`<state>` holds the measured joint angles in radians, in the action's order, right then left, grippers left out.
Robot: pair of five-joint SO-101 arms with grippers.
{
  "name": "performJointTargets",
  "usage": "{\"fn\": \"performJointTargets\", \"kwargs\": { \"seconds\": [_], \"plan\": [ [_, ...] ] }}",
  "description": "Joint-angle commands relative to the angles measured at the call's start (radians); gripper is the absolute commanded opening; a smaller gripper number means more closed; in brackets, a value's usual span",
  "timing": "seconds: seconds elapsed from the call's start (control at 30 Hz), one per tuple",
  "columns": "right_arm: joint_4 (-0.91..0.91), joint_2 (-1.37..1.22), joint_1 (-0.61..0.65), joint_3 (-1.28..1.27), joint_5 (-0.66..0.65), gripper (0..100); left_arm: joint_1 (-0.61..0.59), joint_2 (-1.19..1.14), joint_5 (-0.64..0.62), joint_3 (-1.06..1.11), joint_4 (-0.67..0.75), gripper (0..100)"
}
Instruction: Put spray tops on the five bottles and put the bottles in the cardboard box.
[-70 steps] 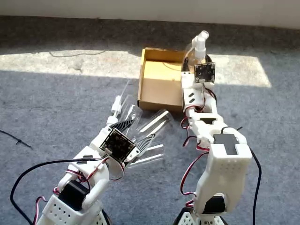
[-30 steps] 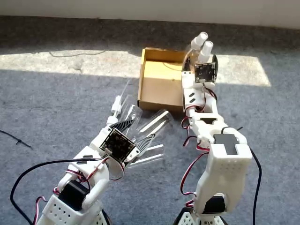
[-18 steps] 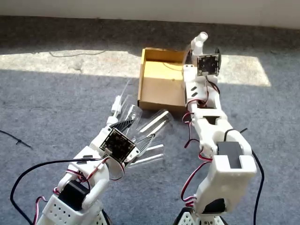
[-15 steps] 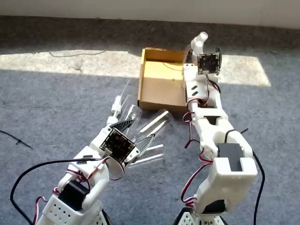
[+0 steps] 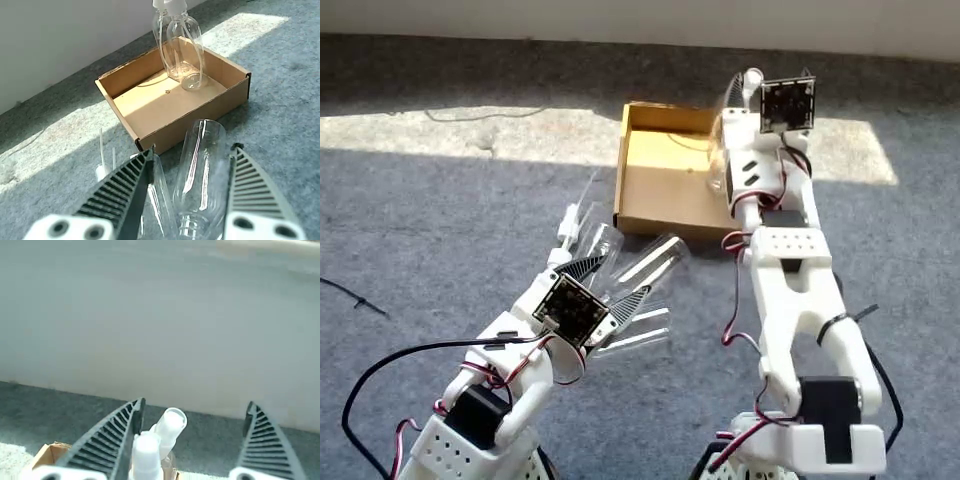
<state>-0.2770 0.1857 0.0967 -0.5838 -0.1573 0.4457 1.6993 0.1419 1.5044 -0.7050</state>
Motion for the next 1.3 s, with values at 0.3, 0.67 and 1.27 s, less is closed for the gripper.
{"fn": "performJointTargets", "kwargs": {
  "seconds": [0.3, 0.67, 1.27],
  "plan": [
    [0.544, 0.582, 0.097, 0.013, -0.005, 26.5, 0.007, 0.012, 0.006, -0.002, 0.018, 22],
    [0.949, 0.875, 0.335, -0.317, -0.003, 26.4, 0.004, 0.016, 0.003, -0.013, 0.015, 22],
    [1.702, 0.392, 0.618, 0.151, -0.276, 26.4, -1.222, 0.004, 0.322, -0.268, -0.315, 22]
  ]
}}
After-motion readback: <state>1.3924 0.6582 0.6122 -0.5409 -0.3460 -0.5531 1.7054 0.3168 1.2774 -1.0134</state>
